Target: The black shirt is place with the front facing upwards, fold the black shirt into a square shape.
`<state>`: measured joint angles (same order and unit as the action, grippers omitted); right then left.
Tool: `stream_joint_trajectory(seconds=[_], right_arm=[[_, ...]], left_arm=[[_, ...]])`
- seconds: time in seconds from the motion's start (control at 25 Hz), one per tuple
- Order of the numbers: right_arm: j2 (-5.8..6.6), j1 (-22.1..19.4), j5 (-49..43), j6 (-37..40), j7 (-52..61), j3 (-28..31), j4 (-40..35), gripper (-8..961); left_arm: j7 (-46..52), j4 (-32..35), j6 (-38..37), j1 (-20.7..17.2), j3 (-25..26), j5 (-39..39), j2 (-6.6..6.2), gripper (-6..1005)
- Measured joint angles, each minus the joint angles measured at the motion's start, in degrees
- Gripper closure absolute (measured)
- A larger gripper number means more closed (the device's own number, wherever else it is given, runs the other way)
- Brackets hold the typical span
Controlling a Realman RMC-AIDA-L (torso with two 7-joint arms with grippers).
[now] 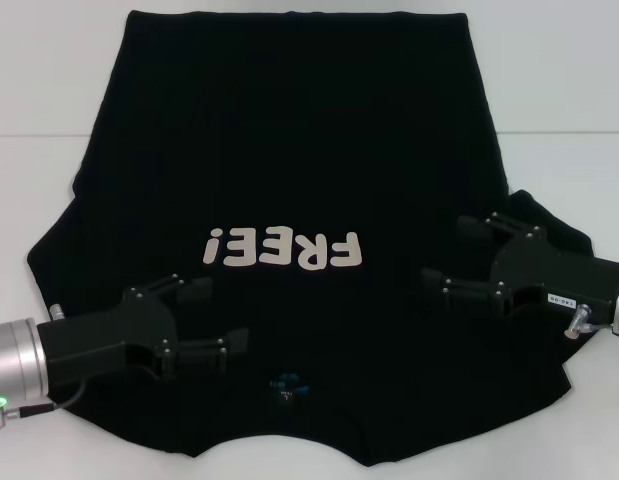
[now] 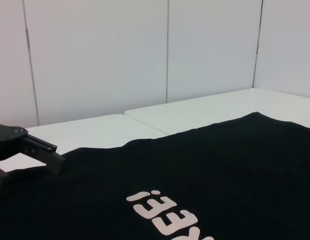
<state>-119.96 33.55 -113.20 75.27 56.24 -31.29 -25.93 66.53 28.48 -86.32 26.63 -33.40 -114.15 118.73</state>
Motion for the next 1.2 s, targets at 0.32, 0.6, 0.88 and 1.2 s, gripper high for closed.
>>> stream_joint_trajectory(seconds=[0.32, 0.6, 0.88, 1.2], right_arm=[[-0.06, 0.27, 0.0, 0.0, 0.02, 0.01, 0.0, 9], [-0.1, 0.37, 0.0, -0.02, 0.01, 0.0, 0.09, 9], [-0.09, 0.45, 0.0, -0.05, 0.08, 0.28, 0.84, 9], [-0.09, 0.52, 0.0, 0.01, 1.25, -0.04, 0.96, 9]], left_arm=[[0.08, 0.0, 0.01, -0.06, 0.01, 0.25, 0.0, 50], [1.0, 0.0, -0.52, 0.0, 0.17, 0.38, -0.35, 51], [23.47, -0.04, -4.02, 2.2, 1.53, 0.13, -3.9, 51], [56.26, 5.67, -1.33, 4.36, 1.58, -4.37, -8.91, 52]])
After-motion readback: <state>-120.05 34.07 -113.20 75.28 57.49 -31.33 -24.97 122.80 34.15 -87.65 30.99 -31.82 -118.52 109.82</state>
